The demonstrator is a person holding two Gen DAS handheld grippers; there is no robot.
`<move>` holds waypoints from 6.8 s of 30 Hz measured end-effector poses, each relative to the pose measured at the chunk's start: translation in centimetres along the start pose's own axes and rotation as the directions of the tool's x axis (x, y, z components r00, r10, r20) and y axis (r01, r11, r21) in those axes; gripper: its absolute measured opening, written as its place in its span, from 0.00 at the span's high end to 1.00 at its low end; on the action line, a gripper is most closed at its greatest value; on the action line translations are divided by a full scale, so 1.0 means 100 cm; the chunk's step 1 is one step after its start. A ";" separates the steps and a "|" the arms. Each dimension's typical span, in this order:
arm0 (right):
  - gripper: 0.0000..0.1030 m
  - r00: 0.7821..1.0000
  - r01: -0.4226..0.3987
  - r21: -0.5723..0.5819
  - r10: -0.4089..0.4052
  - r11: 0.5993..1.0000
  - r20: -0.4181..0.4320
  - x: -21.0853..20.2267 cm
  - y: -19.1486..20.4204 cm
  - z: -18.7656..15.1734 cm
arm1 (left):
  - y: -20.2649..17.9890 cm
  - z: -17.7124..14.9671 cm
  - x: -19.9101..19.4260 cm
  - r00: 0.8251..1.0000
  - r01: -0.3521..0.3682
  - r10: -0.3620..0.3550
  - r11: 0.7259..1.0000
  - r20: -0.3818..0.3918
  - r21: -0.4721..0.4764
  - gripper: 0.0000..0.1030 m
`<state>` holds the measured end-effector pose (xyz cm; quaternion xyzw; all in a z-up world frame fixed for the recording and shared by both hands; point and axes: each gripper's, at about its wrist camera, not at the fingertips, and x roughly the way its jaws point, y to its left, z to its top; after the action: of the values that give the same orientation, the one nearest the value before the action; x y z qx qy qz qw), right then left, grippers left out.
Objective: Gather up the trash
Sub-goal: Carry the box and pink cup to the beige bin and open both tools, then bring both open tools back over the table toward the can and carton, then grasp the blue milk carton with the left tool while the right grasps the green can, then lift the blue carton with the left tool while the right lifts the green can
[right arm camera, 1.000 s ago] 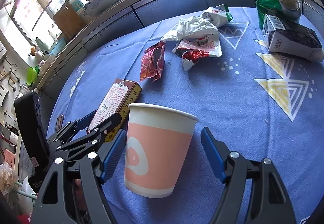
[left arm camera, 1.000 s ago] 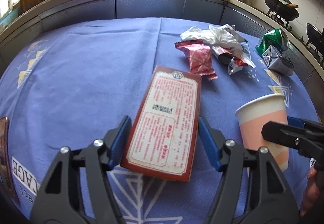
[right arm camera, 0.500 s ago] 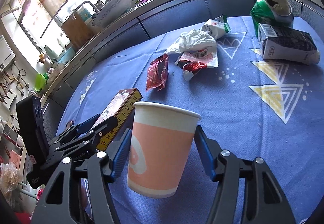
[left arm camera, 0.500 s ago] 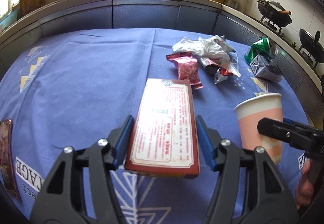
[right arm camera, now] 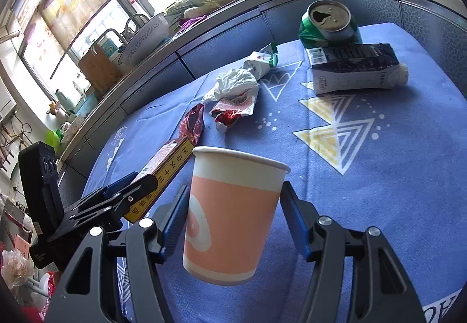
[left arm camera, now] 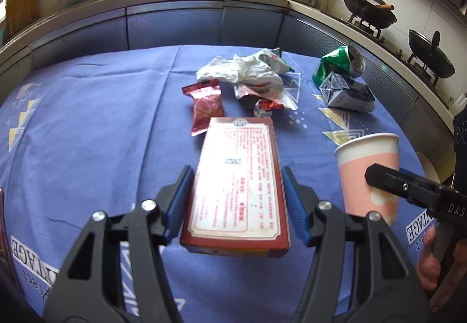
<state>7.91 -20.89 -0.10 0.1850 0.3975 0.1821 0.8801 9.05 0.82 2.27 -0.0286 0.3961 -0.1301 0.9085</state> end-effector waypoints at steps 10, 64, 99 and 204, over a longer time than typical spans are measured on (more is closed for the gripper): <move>0.40 0.998 0.012 0.081 -0.018 0.997 0.066 -0.030 -0.043 0.001 | -0.054 0.014 0.004 0.997 0.081 -0.080 0.994 -0.013 0.074 0.44; 0.28 0.832 0.302 0.545 -0.495 0.783 0.251 -0.223 -0.319 -0.079 | -0.419 -0.009 0.122 0.898 0.420 -0.299 0.799 -0.323 0.430 0.32; 0.28 0.975 0.138 0.136 -0.159 0.981 0.155 -0.048 -0.063 0.012 | -0.078 0.018 0.049 0.999 0.014 -0.012 0.999 -0.050 0.033 0.32; 0.60 0.979 -0.198 0.256 0.202 0.946 0.013 0.052 -0.082 0.081 | -0.007 0.019 0.052 0.995 0.025 -0.039 0.987 -0.090 -0.157 0.18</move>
<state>18.77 -27.00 -2.23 0.3351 0.4029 0.2189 0.8231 13.67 -1.28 -0.07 -0.0997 0.4463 -0.1146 0.8819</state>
